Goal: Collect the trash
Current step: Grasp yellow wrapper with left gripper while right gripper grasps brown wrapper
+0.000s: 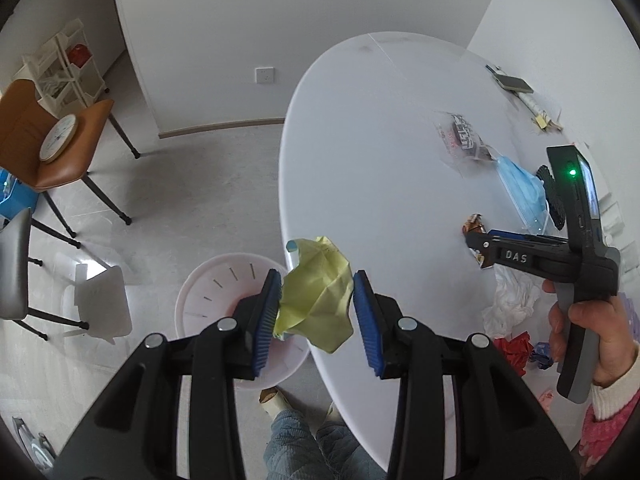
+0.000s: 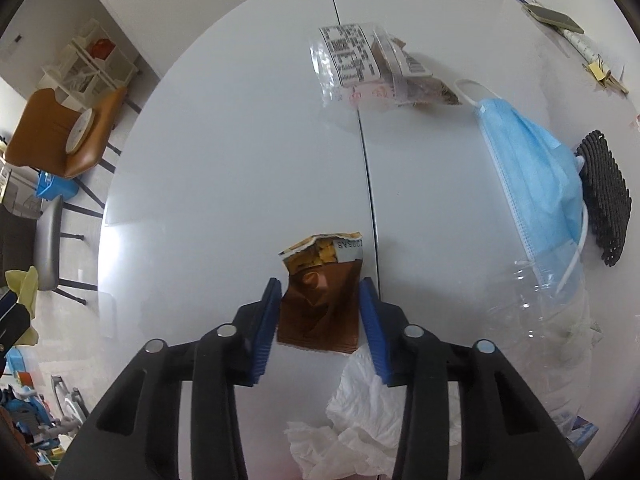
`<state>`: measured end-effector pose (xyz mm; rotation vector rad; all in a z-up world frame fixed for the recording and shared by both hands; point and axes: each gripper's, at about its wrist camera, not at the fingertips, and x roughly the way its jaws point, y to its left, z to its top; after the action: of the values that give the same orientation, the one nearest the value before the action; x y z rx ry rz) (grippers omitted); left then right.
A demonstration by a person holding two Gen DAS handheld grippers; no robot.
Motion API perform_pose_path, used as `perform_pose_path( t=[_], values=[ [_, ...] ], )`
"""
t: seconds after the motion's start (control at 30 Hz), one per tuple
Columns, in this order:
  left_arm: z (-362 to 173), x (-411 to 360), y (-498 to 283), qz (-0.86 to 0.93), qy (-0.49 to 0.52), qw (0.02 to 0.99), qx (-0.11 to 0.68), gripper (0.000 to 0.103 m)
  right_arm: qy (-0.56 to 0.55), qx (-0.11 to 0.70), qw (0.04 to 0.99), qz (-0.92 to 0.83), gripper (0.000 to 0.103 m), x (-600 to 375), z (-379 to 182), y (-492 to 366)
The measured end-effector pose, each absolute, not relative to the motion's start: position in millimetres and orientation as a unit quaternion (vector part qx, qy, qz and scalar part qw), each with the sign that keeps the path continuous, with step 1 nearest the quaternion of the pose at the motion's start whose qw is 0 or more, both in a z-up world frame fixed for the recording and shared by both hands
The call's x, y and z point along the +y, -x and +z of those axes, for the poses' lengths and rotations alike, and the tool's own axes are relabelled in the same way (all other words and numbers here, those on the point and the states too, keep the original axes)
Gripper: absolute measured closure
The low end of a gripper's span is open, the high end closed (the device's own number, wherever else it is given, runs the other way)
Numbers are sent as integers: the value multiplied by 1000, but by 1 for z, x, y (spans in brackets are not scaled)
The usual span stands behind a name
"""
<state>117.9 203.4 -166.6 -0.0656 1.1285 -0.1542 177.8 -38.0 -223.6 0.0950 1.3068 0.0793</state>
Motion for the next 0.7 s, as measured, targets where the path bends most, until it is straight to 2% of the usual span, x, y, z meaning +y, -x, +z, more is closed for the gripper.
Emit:
perform_pose_path(
  t=[0.43,0.7],
  values=[
    [-131,240,-77,-43,35,860,508,66,-56,557,814,158,70,16,-131,-137],
    [-139,258,-73,-42,49,851,521,66,-41,539,816,206,70,61,-98,-112]
  ],
)
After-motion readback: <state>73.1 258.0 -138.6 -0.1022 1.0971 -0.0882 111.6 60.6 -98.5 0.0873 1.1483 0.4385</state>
